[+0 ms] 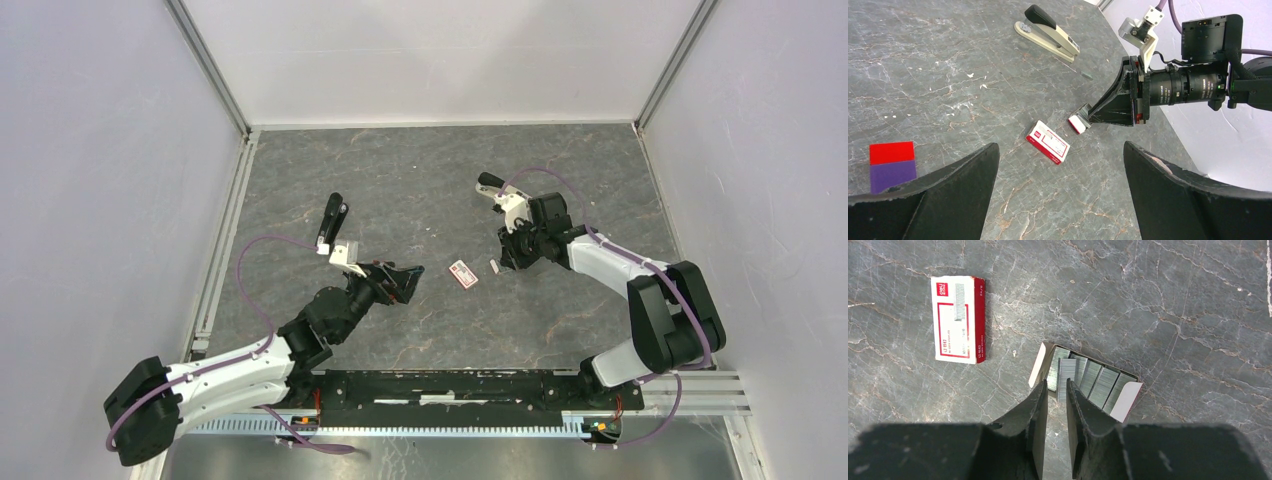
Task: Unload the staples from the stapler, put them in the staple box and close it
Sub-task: Adjust the staple in the staple box.
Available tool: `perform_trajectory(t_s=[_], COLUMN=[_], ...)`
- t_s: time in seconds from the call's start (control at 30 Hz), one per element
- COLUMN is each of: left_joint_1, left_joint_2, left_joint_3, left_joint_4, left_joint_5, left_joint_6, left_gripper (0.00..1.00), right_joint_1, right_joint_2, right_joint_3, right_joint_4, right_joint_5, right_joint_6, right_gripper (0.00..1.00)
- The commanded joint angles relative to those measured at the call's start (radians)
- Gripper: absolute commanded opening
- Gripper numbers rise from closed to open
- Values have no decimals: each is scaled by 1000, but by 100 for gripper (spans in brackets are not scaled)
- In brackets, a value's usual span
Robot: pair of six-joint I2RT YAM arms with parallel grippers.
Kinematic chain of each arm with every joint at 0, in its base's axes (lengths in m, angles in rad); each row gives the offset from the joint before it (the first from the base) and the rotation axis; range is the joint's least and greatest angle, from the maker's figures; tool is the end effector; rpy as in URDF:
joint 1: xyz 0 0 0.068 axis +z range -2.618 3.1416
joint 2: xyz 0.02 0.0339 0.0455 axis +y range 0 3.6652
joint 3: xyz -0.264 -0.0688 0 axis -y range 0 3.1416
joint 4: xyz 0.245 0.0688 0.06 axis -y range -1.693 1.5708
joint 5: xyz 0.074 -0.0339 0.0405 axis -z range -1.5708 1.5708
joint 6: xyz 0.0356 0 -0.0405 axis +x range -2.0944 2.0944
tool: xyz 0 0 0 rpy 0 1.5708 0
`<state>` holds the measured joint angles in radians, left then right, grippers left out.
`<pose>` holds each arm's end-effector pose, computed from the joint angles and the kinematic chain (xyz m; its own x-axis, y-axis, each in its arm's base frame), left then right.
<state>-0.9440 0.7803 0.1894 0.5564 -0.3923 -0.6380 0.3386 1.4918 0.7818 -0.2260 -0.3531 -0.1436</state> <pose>0.1143 -0.1346 0.2089 -0.3285 -0.4847 -0.8107 0.4091 0.7006 -0.5846 0.2673 0.1072 0.1760 -0.6794 -0.3816 -0.6268 -0.6086 0.7702 0.1907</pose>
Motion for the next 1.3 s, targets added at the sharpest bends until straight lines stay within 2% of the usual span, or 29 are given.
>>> perform_trajectory(t_s=[0.0, 1.27], left_joint_1=[-1, 0], left_joint_2=[-13, -21], left_joint_3=[-10, -16], left_joint_4=[30, 26], left_joint_5=[-36, -40], left_joint_6=[-38, -40], left_gripper=[99, 99], right_joint_1=[3, 21], right_joint_2=[11, 45], right_joint_3=[9, 28], right_joint_4=[25, 14], right_joint_5=[14, -37], right_joint_6=[-2, 2], right_gripper=[25, 21])
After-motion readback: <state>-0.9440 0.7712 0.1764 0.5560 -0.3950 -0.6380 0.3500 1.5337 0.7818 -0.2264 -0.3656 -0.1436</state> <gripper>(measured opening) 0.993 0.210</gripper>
